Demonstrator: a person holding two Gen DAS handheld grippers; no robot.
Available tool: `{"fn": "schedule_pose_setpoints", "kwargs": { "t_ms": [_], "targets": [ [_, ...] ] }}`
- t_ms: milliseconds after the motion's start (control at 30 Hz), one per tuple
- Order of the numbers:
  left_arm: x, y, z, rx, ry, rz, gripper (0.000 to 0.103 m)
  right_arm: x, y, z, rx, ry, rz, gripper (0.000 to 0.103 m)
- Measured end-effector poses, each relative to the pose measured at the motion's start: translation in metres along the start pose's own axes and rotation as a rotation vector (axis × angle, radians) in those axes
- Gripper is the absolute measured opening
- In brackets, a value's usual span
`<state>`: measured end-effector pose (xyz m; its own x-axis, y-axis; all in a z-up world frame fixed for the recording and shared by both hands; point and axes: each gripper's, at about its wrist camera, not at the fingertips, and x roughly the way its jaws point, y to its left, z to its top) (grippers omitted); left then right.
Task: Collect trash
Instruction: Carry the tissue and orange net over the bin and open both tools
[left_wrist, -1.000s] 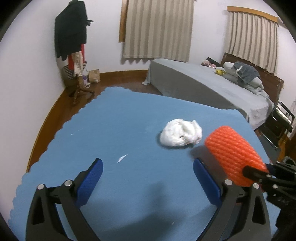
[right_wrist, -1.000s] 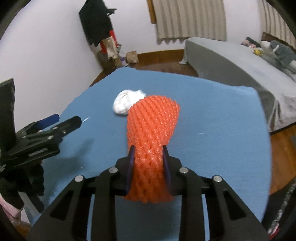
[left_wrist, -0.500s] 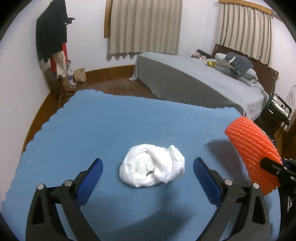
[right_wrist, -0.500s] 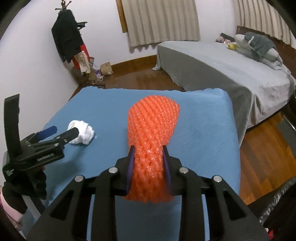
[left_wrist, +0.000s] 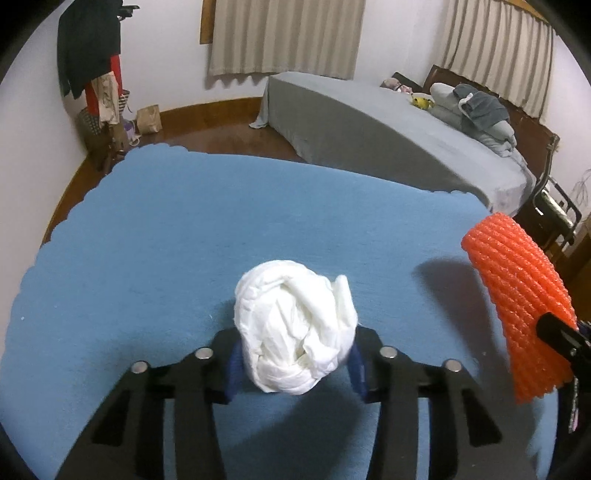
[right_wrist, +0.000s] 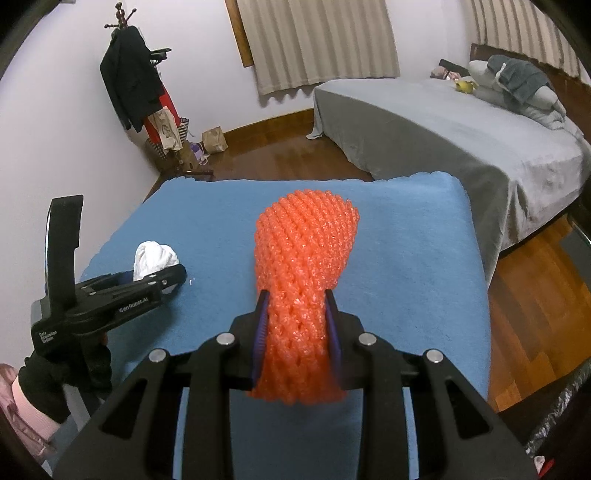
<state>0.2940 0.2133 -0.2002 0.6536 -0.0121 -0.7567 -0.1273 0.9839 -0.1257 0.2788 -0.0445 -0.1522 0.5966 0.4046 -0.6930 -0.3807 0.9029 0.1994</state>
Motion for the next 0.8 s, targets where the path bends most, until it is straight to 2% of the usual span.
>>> {"fn": "schedule_pose_setpoints", "kwargs": {
  "t_ms": [400,800],
  "targets": [
    [-0.061,-0.034,-0.007,0.03,-0.08,0.004,0.041,-0.046,-0.004,-0.002,0.01,-0.045,0.003,0.028],
    [-0.128,-0.079,-0.021,0.042,-0.139,-0.034,0.041,-0.119,-0.013,-0.015,0.012,-0.1,-0.001,0.028]
  ]
}}
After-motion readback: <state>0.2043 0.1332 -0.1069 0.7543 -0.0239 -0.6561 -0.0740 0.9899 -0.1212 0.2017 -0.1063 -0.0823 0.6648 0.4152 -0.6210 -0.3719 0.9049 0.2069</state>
